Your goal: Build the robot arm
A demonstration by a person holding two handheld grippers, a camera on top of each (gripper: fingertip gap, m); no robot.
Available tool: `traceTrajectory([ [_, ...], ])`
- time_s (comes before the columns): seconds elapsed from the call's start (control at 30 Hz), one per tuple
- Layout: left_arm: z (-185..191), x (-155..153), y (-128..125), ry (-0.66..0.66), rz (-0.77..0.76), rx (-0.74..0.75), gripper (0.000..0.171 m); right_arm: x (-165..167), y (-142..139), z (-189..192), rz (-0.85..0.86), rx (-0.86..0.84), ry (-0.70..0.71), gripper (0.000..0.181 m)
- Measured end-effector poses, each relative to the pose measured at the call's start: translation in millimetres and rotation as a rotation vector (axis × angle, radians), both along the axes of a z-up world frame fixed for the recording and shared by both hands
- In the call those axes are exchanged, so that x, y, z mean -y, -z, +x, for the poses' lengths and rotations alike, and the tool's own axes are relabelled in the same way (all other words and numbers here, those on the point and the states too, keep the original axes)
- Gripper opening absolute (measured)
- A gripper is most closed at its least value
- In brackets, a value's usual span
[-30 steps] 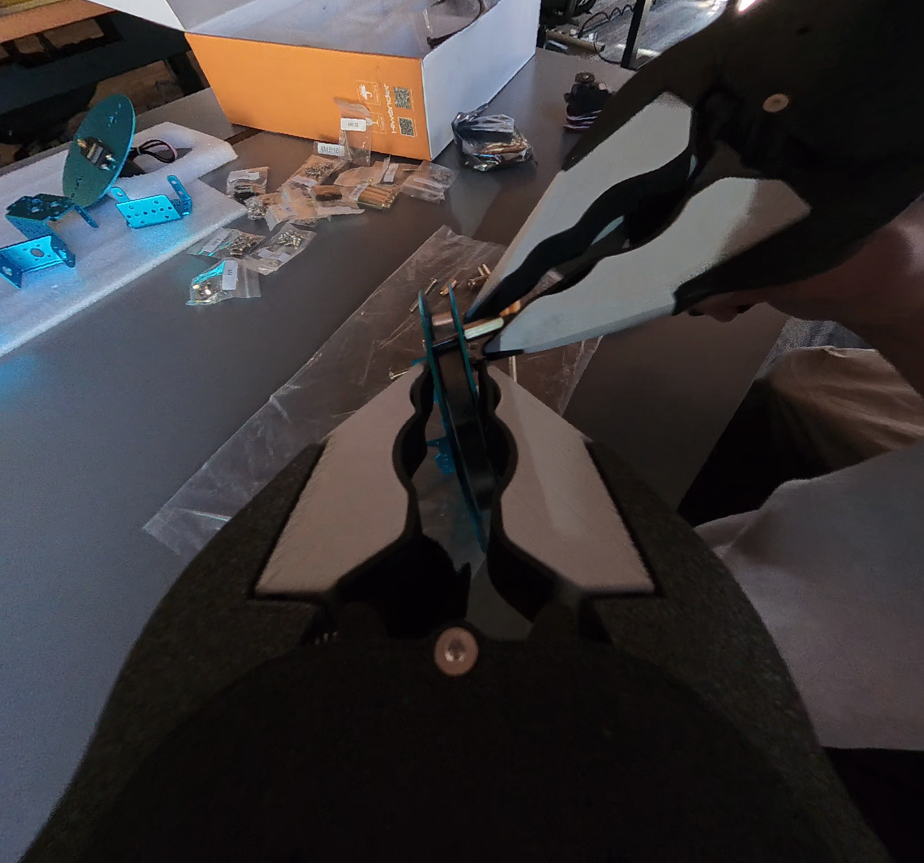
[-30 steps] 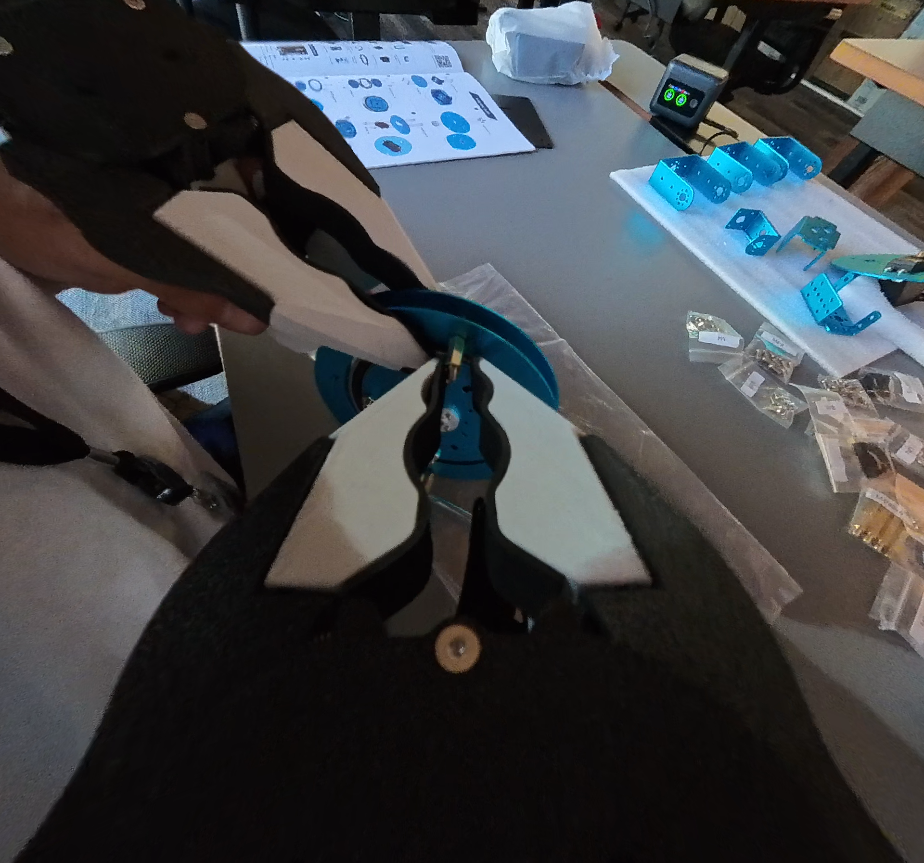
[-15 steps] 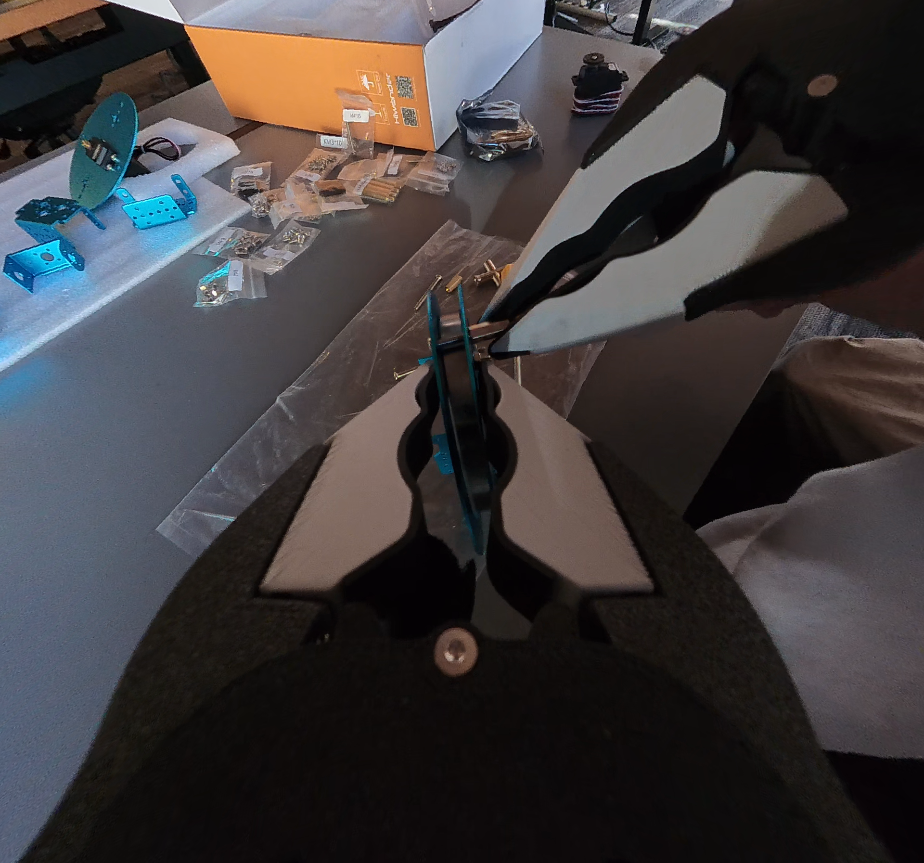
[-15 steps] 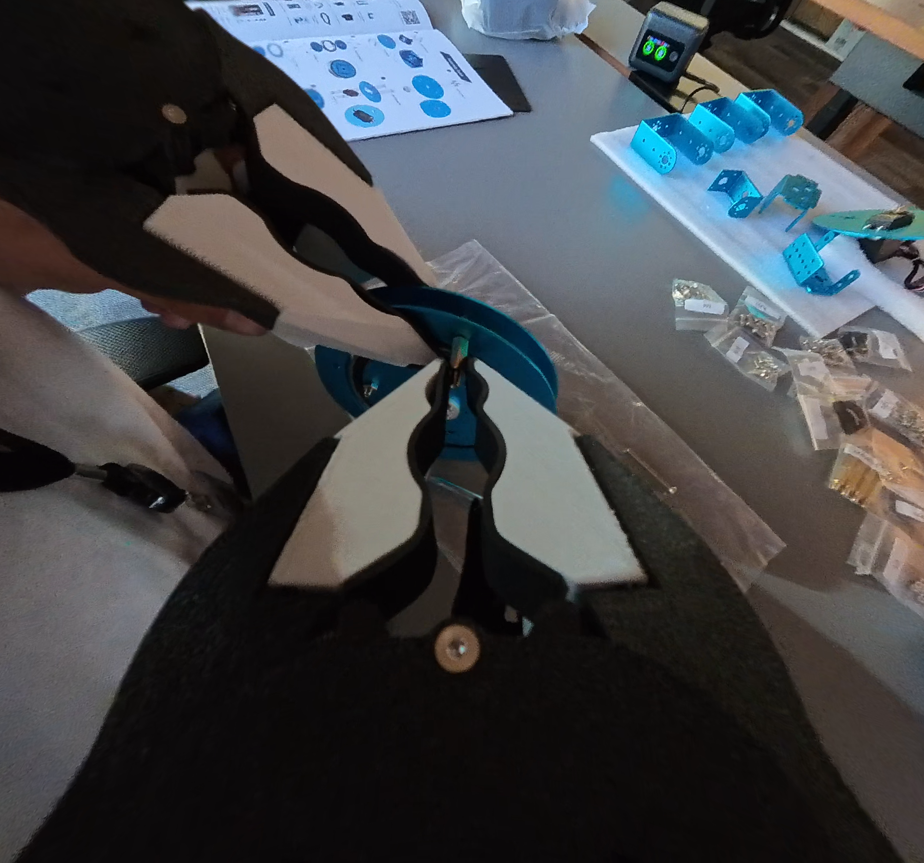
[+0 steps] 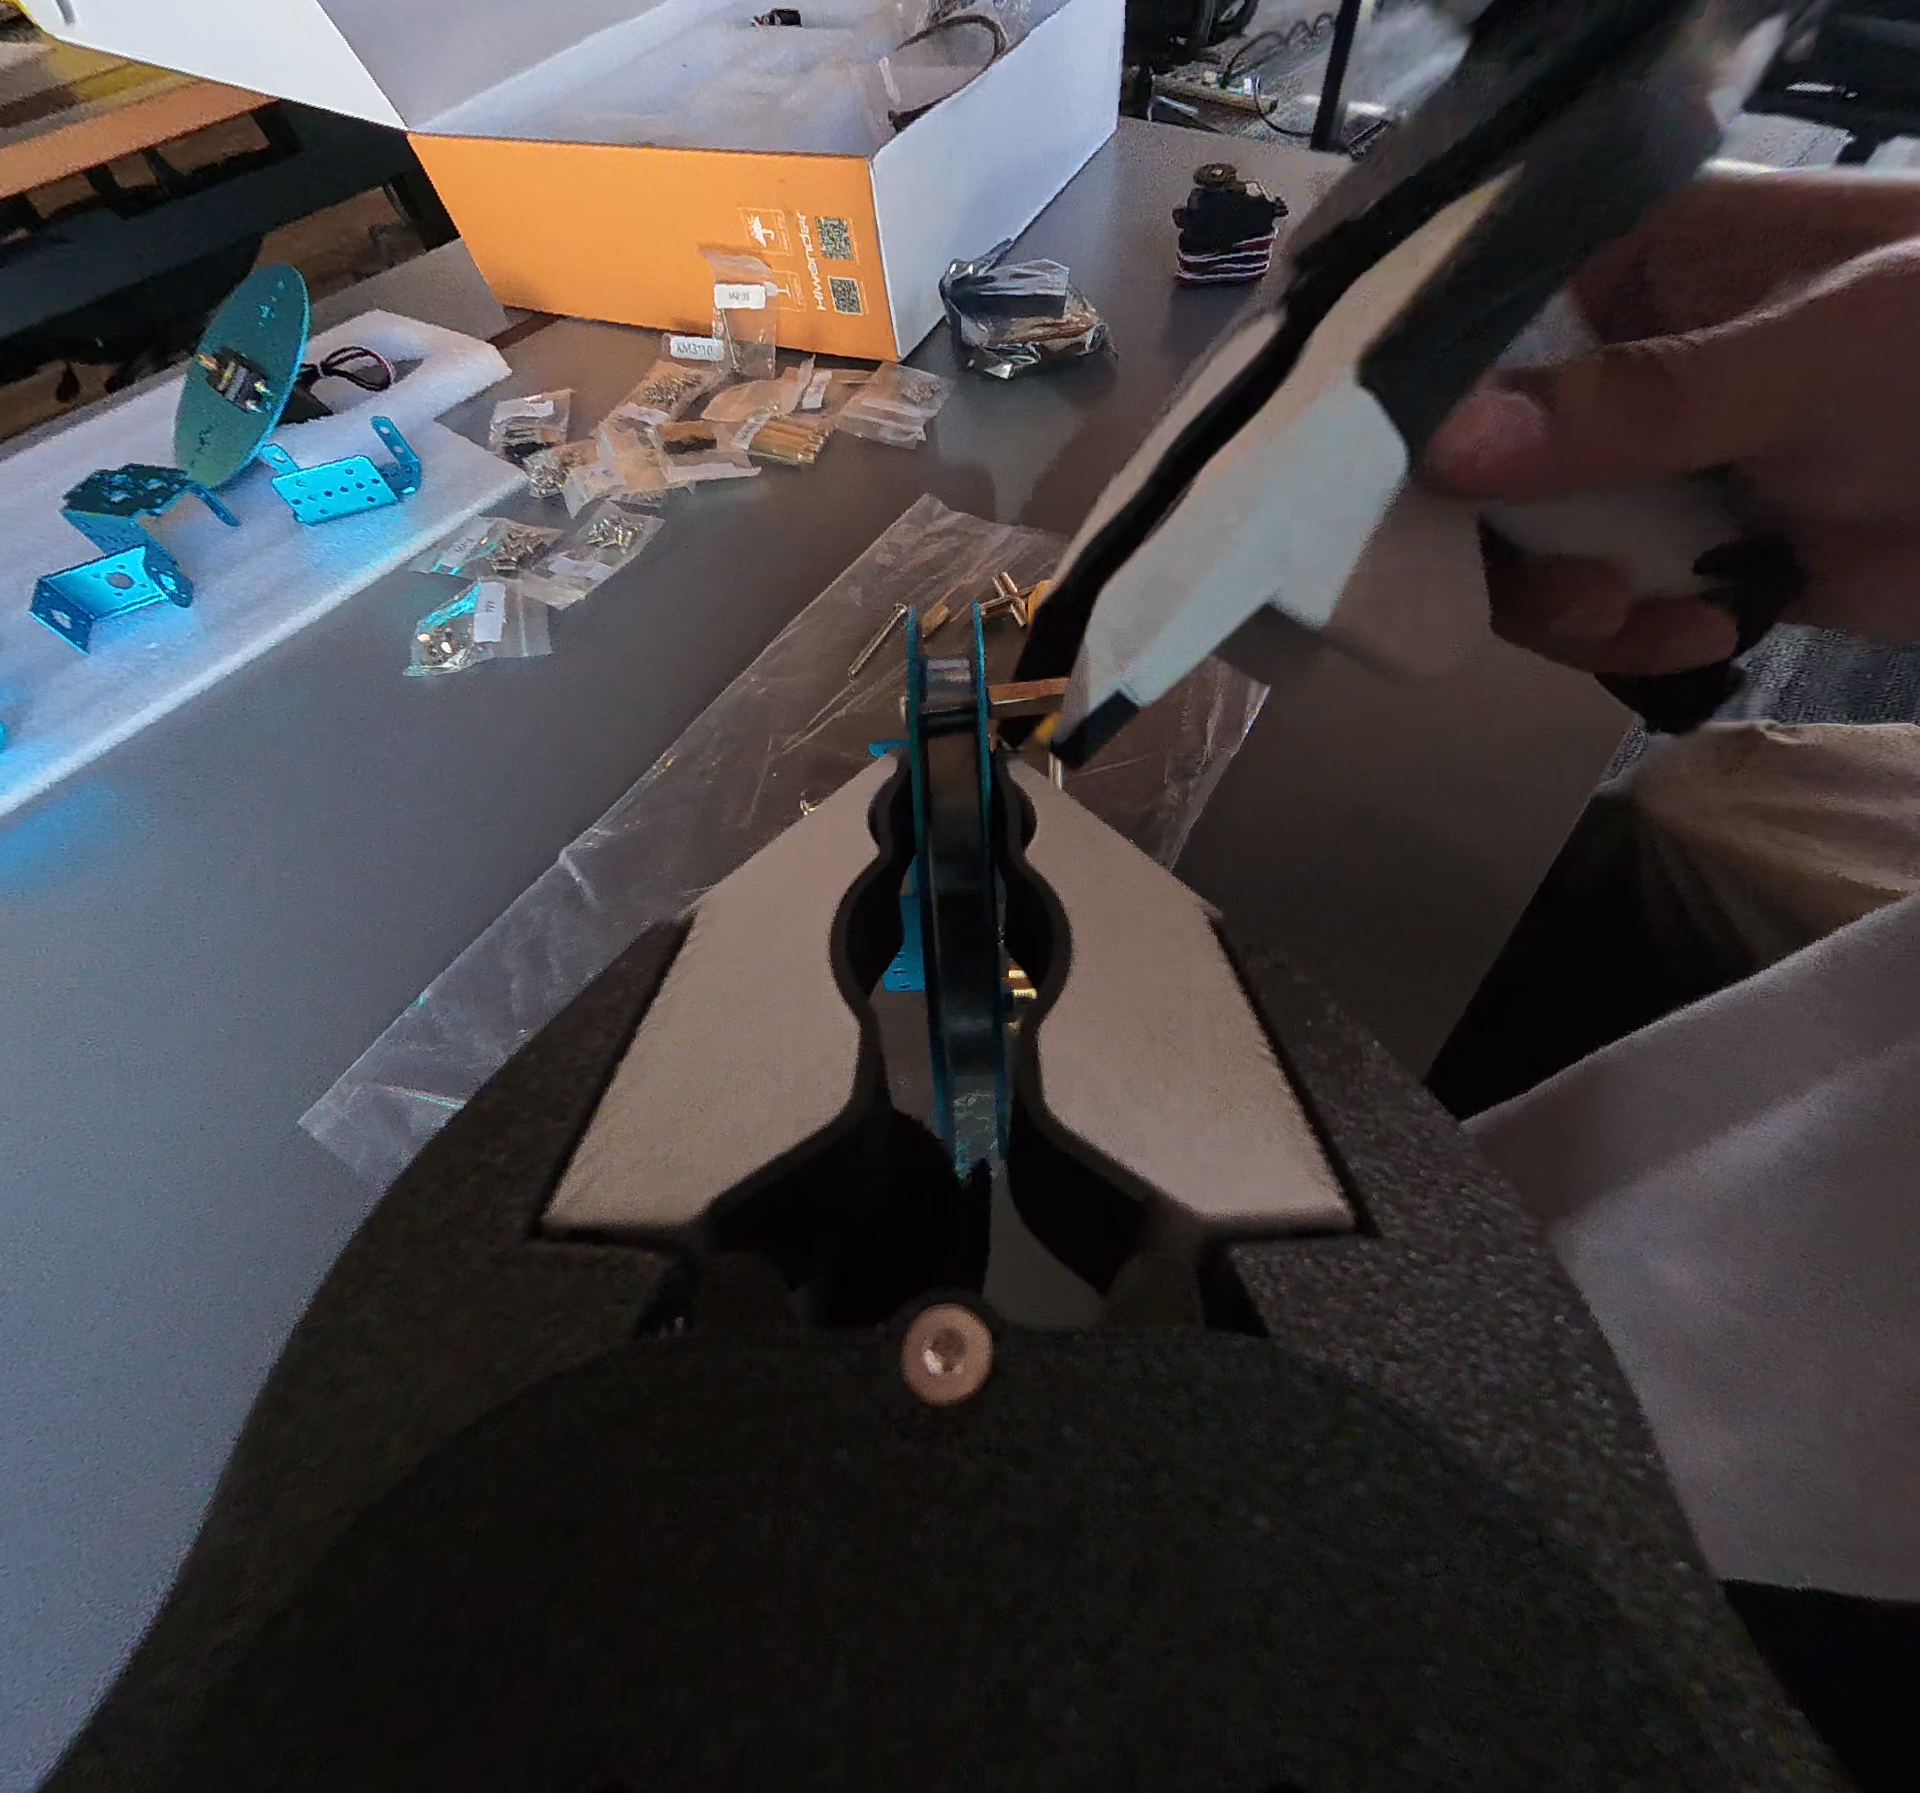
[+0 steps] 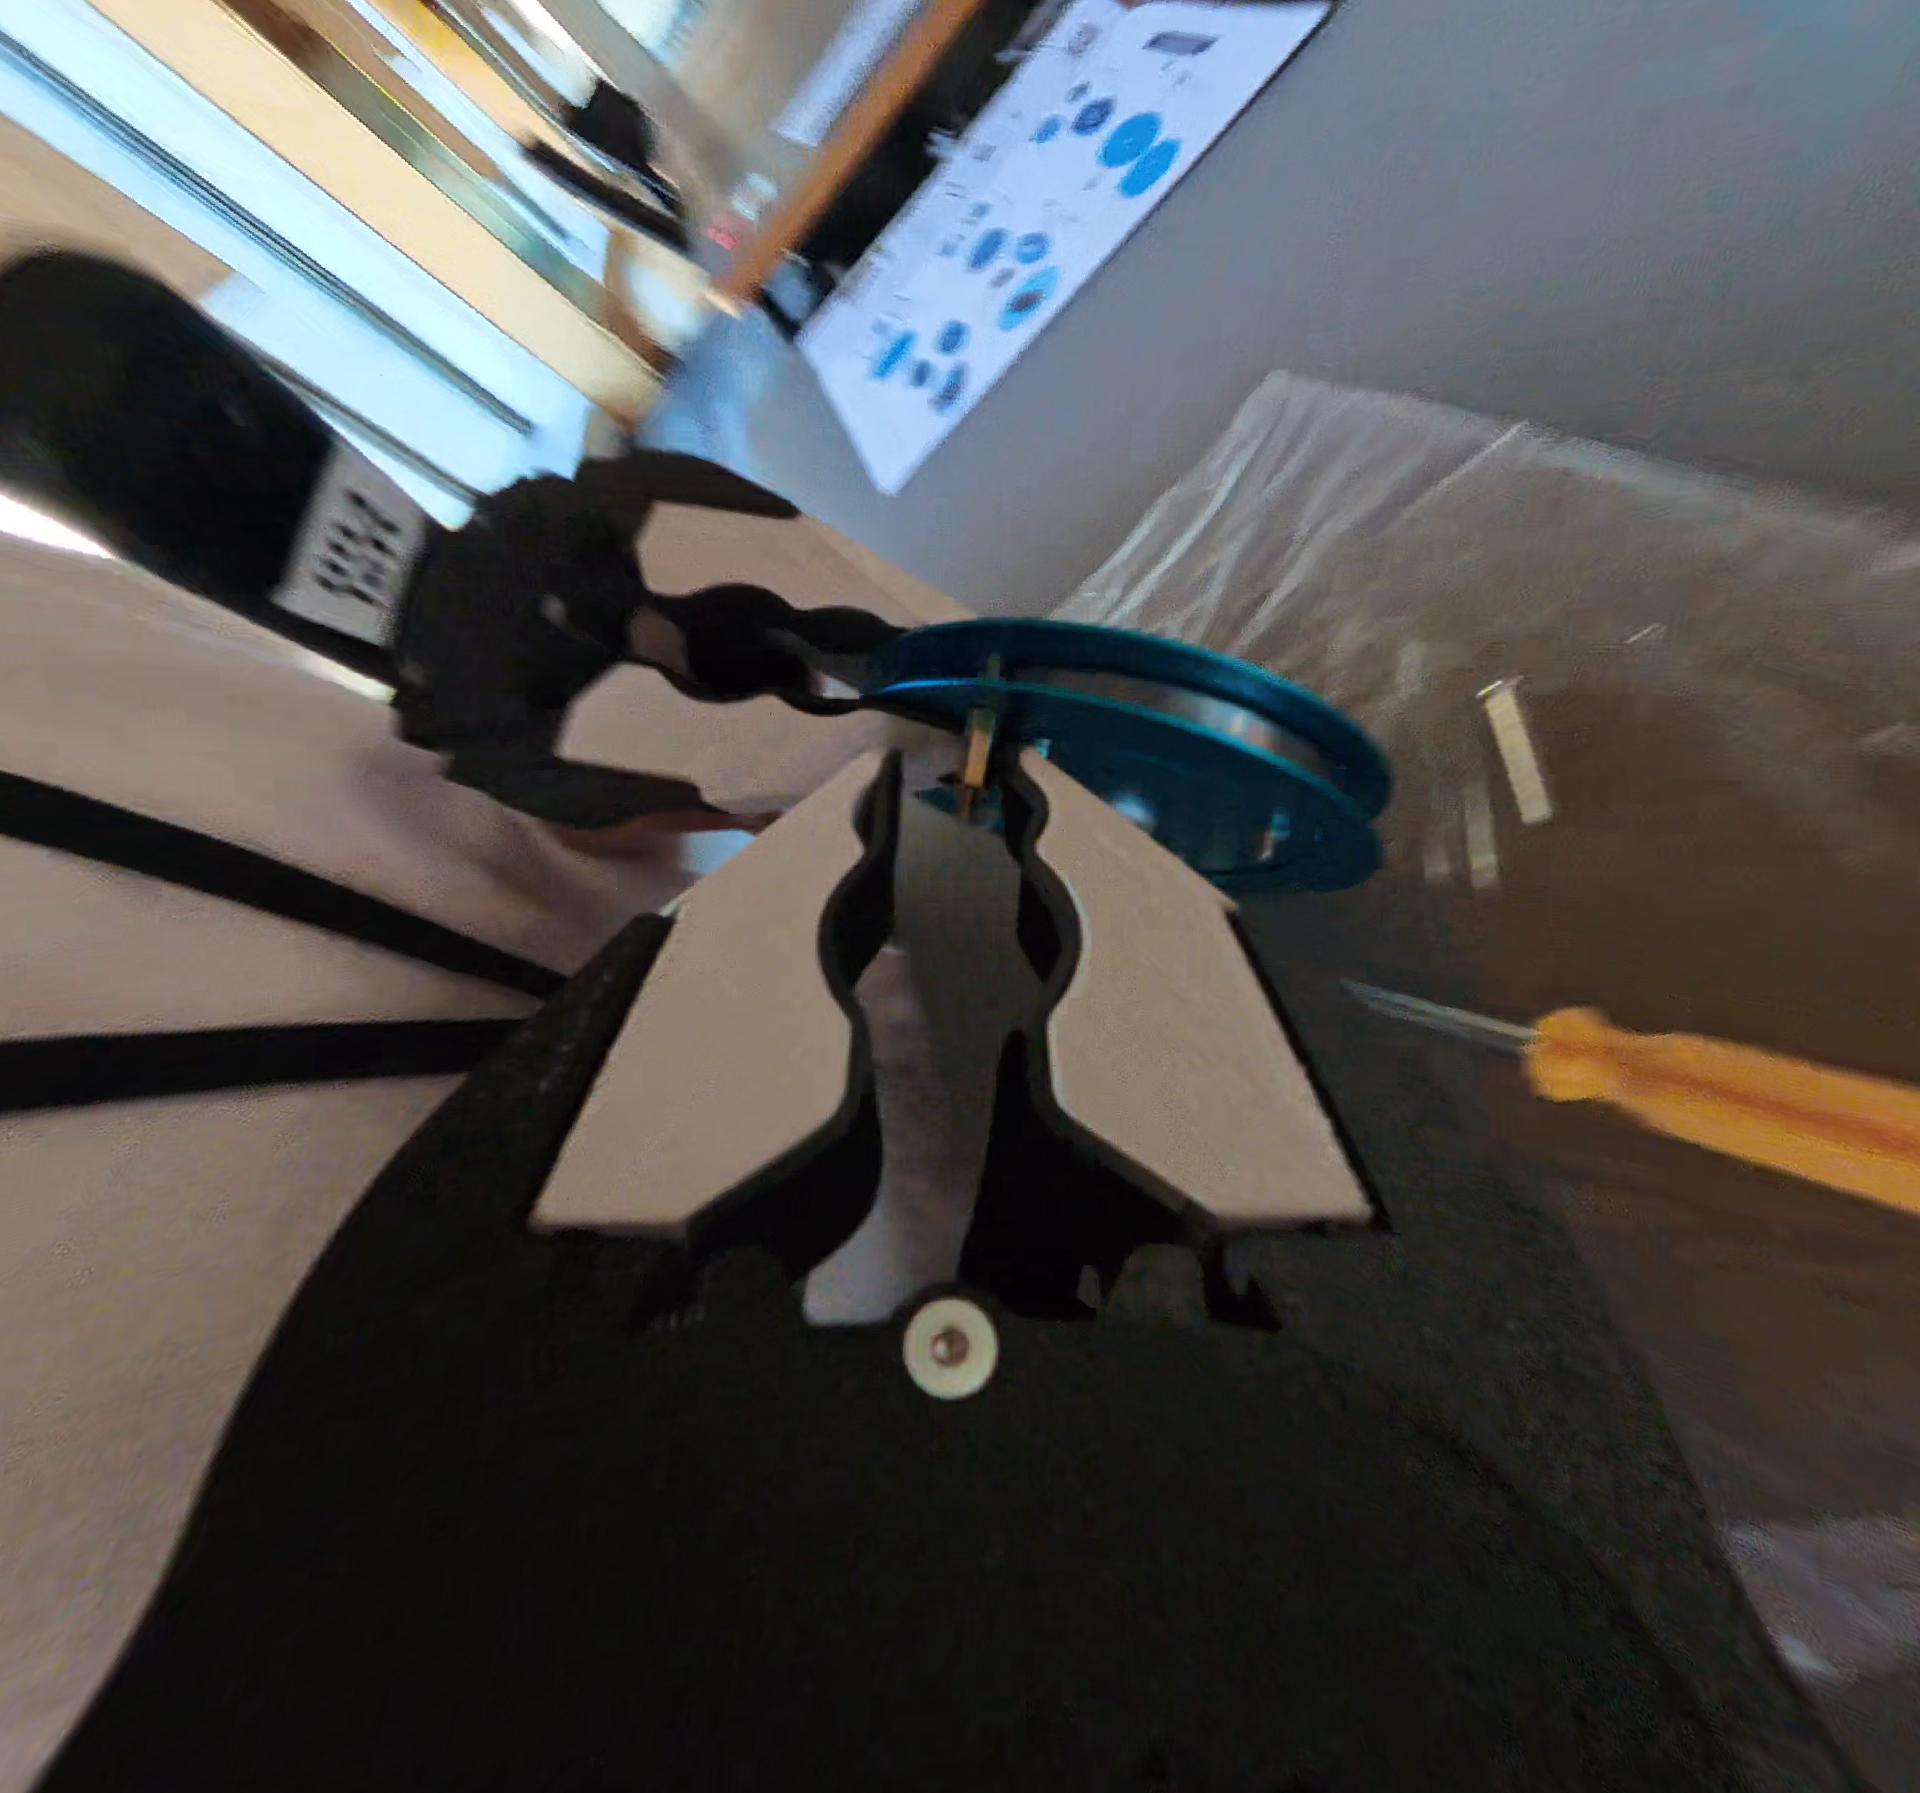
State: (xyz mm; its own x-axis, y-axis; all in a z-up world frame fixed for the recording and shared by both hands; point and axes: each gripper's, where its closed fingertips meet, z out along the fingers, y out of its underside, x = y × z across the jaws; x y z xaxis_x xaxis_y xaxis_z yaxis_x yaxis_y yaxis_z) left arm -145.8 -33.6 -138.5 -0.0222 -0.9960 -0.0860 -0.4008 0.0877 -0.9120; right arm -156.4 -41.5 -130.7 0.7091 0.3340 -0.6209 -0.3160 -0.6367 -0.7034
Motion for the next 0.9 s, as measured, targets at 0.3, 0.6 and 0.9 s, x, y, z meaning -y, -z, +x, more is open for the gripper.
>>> traceTrajectory([
  [0.3, -2.0, -6.0, -2.3, 0.003, 0.073, -0.005, 0.033, -0.9, 5.3, 3.6, -0.004, 0.37, -0.02, 0.005],
  [0.6, -0.4, -2.8, -3.4, 0.075, 0.298, 0.061, 0.015, -4.2, 9.9, 2.4, 0.001, 0.446, -0.097, 0.006],
  [0.9, -1.1, -1.4, -5.2, 0.07, 0.075, 0.073, 0.011, -3.3, 8.0, 3.2, 0.036, 0.563, -0.048, 0.007],
])
